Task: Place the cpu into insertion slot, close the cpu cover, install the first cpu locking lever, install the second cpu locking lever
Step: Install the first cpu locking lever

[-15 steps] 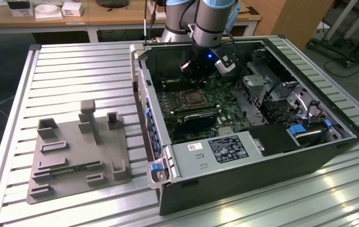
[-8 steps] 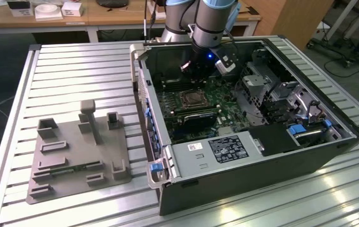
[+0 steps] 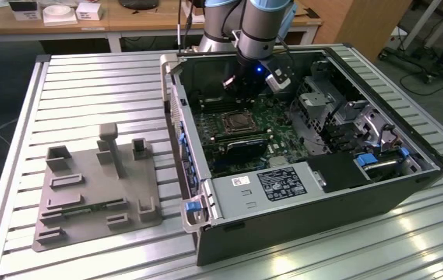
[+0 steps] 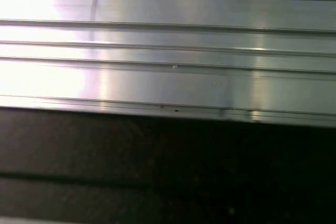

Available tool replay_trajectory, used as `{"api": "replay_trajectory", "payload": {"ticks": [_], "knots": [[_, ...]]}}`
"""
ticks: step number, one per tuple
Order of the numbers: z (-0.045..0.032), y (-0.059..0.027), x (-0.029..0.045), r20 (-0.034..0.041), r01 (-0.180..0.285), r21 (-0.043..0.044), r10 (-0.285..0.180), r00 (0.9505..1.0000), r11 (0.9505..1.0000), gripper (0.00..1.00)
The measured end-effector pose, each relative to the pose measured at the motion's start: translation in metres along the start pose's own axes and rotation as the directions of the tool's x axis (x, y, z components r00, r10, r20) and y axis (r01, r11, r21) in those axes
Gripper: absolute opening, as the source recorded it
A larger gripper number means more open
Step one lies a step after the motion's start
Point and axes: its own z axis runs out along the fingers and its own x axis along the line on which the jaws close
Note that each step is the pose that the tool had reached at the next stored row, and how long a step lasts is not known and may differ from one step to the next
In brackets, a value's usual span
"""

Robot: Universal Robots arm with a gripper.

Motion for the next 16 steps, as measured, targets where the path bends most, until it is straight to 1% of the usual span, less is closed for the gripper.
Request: {"api": "replay_trajectory", "payload": {"ticks": [11, 15, 16], "knots": [[0.0029, -0.0006, 0.0001, -0.0009, 0.000, 0.0110, 0.000, 1.0000, 0.9999, 0.11], [0.0030, -0.0005, 0.0001, -0.0005, 0.000, 0.0109, 0.000, 1.0000, 0.9999, 0.11], [0.0033, -0.0003, -0.0001, 0.0007, 0.000, 0.0102, 0.000, 1.0000, 0.9999, 0.11]]}}
